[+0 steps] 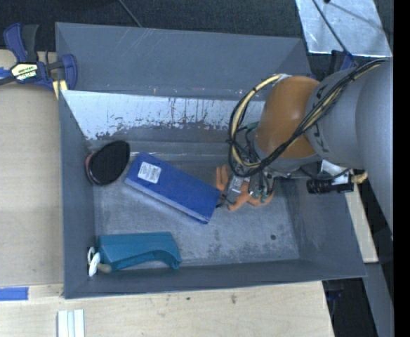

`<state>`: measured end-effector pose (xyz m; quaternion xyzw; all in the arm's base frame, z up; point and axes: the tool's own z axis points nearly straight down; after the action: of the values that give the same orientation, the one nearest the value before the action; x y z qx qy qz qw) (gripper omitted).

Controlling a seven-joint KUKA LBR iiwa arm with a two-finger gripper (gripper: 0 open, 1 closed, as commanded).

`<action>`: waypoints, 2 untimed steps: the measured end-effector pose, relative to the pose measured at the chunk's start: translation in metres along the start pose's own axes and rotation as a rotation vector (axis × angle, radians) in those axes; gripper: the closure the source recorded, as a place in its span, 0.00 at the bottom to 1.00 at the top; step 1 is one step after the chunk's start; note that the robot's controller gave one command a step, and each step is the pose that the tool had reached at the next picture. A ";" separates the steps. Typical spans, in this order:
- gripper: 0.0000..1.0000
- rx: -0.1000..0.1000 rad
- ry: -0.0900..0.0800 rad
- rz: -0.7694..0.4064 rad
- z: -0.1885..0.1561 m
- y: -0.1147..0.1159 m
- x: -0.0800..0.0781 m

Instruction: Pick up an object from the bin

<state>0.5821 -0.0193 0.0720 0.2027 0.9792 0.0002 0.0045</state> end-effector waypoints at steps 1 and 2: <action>1.00 0.000 0.001 0.000 0.000 -0.001 0.001; 1.00 0.002 0.004 -0.001 -0.003 -0.001 0.002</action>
Offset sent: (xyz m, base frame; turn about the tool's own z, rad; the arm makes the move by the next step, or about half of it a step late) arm -0.0001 0.0001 0.0700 0.0000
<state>0.5799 -0.0197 0.0754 0.2022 0.9793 -0.0003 0.0021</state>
